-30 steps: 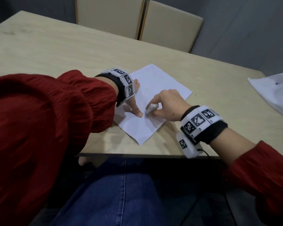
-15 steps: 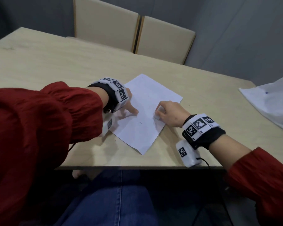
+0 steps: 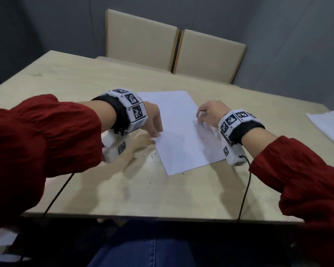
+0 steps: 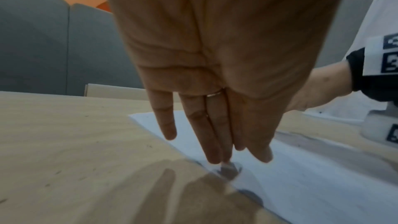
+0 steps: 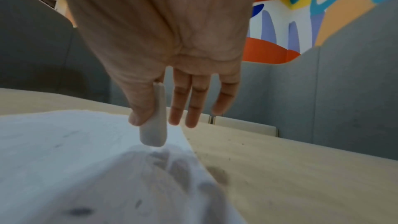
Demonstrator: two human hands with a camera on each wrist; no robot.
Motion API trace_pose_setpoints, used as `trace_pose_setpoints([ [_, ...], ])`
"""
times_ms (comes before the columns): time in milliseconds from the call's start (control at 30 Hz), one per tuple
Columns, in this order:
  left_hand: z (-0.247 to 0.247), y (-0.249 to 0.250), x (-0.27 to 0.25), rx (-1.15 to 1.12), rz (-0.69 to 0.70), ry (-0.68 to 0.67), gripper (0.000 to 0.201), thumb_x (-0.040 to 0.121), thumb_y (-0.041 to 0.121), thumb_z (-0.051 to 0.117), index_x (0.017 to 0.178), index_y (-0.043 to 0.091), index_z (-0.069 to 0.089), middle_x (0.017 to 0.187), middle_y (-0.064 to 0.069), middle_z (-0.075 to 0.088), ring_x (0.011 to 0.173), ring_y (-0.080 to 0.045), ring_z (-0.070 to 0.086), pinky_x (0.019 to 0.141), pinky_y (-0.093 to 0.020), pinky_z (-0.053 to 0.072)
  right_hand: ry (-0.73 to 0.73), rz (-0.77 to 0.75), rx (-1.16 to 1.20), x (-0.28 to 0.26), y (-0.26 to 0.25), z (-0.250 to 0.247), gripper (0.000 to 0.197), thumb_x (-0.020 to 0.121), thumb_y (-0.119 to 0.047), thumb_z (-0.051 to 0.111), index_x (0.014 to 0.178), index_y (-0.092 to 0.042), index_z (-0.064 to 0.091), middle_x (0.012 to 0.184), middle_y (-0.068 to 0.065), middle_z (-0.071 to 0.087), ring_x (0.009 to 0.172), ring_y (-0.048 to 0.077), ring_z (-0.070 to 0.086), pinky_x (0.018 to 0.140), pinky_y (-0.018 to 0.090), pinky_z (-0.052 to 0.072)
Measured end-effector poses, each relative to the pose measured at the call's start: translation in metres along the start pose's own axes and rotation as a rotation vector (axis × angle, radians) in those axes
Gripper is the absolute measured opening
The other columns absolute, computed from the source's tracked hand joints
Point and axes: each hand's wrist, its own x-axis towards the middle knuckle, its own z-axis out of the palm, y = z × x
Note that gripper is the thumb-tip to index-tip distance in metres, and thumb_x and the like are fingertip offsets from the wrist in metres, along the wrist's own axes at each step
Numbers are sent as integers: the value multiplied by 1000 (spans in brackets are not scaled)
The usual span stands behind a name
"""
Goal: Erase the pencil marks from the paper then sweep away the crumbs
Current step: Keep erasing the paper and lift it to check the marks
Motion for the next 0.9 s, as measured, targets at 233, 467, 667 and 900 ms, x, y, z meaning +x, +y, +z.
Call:
trace_pose_setpoints([
  [233, -7, -14, 35, 107, -140, 105, 91, 78, 61, 68, 150, 18, 34, 153, -3, 37, 139, -25, 36, 112, -38, 32, 37, -91, 27, 20, -8, -7, 17, 79, -10, 73, 96, -11, 76, 76, -4, 60, 80, 12, 53, 59, 11, 33],
  [467, 6, -14, 68, 149, -140, -92, 129, 63, 83, 62, 155, 18, 0, 162, -6, -13, 149, -31, 8, 118, -50, 17, 89, -190, -7, 59, -44, -5, 19, 84, -6, 69, 102, -8, 74, 100, 8, 70, 94, 22, 62, 73, 19, 38],
  [667, 21, -13, 76, 145, -120, -57, 132, 64, 83, 60, 155, 15, -7, 163, -5, -11, 149, -30, -3, 120, -53, 6, 29, -239, -66, 78, -55, 7, 21, 82, 5, 61, 94, -5, 75, 95, 14, 72, 89, 29, 66, 84, 35, 54],
  [900, 14, -16, 79, 157, -103, -113, 142, 54, 84, 67, 154, 19, -10, 163, 2, -12, 150, -24, -1, 120, -49, 12, 54, -362, -399, 41, -32, 0, 13, 86, -27, 65, 91, -38, 71, 80, -15, 62, 88, 13, 55, 79, 31, 26],
])
